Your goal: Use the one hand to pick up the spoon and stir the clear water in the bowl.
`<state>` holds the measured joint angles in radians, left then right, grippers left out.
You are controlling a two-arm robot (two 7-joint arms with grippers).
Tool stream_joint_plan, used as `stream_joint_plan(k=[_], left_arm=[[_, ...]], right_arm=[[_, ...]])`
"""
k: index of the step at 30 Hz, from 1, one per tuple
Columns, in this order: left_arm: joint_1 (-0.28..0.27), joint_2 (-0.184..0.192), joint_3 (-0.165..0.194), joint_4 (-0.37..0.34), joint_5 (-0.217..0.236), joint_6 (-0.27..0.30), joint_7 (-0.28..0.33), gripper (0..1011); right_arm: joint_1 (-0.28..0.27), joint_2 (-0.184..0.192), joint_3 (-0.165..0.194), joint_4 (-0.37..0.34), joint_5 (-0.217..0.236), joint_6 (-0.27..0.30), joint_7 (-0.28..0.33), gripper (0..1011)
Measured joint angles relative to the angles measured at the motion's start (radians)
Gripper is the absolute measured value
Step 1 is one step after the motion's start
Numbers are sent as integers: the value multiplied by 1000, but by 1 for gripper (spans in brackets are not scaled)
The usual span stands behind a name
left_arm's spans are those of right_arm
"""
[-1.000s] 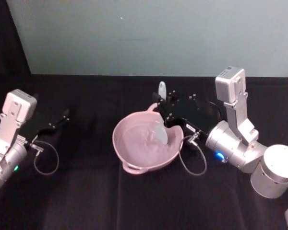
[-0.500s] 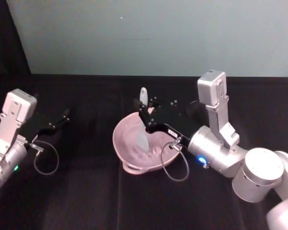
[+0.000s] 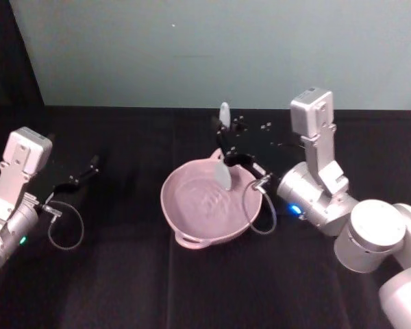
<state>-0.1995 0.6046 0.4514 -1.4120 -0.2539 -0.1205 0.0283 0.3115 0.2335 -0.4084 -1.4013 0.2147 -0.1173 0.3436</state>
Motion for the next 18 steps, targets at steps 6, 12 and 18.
stream_joint_plan(k=[6,12,18], left_arm=[[0,0,0,0,0,0,0,1011],[0,0,0,0,0,0,0,1011],[0,0,0,0,0,0,0,1011]], right_arm=[[-18,15,23,-30,3,8,10,129],[-32,22,45,-73,36,43,25,129],[-49,42,75,-152,110,123,45,127]])
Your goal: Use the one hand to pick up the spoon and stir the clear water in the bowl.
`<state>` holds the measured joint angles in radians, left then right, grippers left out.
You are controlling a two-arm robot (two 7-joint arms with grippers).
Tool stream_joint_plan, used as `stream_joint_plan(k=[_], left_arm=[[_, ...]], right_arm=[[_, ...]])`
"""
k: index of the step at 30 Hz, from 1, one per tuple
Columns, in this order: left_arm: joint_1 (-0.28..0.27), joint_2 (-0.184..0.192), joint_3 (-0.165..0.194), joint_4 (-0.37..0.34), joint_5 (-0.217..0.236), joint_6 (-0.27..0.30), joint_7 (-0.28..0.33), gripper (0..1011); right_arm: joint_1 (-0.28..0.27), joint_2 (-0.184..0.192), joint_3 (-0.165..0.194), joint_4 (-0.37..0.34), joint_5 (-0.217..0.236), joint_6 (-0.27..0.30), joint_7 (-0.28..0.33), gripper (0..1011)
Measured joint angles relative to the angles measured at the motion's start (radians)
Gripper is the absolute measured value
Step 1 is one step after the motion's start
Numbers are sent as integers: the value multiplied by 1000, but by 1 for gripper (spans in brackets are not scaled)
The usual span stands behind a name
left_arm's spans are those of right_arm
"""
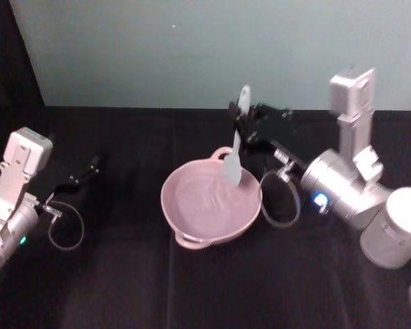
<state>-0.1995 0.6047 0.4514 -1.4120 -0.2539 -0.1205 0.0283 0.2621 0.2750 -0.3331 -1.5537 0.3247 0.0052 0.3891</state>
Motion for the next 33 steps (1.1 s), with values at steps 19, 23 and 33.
stream_joint_plan(k=[19,23,33], left_arm=[[0,0,0,0,0,0,0,1011],[0,0,0,0,0,0,0,1011],[0,0,0,0,0,0,0,1011]], right_arm=[[-17,100,221,-124,321,253,-8,129],[-8,111,245,-76,363,265,-10,129],[39,112,222,52,421,290,15,129]])
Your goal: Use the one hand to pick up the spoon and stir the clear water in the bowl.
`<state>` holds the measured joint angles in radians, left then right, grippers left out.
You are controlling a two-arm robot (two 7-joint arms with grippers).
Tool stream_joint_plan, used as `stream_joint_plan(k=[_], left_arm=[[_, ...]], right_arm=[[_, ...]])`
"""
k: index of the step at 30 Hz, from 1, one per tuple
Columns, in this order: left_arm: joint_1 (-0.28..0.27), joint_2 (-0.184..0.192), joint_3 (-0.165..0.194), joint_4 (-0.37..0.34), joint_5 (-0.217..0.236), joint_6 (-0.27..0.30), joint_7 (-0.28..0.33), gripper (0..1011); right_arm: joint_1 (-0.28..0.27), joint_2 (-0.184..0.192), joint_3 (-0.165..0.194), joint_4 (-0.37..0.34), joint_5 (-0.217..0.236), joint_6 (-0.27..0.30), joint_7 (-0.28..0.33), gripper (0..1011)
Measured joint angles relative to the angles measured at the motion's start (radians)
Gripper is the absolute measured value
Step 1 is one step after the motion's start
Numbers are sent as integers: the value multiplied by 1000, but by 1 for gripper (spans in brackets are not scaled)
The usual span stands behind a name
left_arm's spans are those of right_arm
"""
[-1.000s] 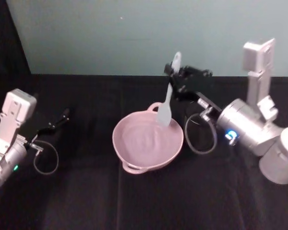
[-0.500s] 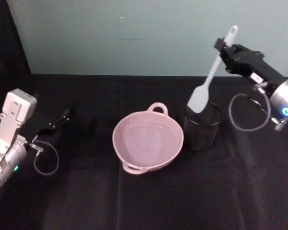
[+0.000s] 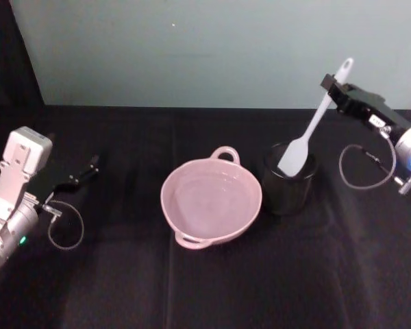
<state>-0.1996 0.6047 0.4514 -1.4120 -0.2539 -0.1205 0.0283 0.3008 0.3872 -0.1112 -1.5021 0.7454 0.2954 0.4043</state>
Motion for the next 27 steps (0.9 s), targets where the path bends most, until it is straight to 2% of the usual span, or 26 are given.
stream_joint_plan(k=[9,27], left_arm=[[0,0,0,0,0,0,0,1011],[0,0,0,0,0,0,0,1011]], right_arm=[[25,-5,-44,95,17,-9,12,129],[35,13,-93,161,29,-45,6,127]])
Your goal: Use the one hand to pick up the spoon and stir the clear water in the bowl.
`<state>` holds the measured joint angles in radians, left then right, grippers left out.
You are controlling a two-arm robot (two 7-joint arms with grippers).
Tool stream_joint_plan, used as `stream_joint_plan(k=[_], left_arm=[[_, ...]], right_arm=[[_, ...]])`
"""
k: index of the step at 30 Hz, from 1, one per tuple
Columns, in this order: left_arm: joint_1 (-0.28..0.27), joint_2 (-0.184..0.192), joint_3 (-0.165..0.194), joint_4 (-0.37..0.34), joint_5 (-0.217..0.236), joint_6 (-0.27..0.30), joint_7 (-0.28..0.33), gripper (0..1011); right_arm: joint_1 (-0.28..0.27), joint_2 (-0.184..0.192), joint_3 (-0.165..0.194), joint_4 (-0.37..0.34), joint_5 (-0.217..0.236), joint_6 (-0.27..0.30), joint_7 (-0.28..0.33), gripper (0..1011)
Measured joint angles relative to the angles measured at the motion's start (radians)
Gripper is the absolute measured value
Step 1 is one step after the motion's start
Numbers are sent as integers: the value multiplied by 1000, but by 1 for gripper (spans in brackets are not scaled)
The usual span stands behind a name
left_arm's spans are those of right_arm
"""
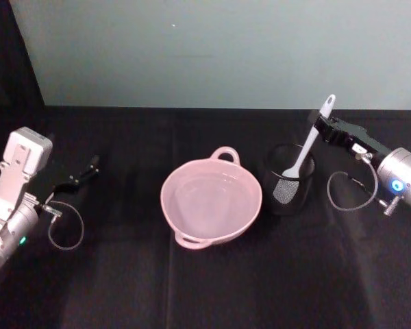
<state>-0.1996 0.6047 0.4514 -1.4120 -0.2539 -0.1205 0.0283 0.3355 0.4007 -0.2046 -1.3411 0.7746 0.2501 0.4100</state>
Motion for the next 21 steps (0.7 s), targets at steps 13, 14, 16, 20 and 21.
stream_joint_plan(k=[13,14,16,20,21], left_arm=[[0,0,0,0,0,0,0,1011],[0,0,0,0,0,0,0,1011],[0,0,0,0,0,0,0,1011],[0,0,0,0,0,0,0,1011],[0,0,0,0,0,0,0,1011]], right_arm=[[9,13,-19,12,35,-12,0,129],[9,14,-20,12,37,-12,0,129],[10,16,-23,14,44,-12,1,127],[15,18,-29,21,56,-12,2,129],[18,19,-32,26,60,-13,2,129]])
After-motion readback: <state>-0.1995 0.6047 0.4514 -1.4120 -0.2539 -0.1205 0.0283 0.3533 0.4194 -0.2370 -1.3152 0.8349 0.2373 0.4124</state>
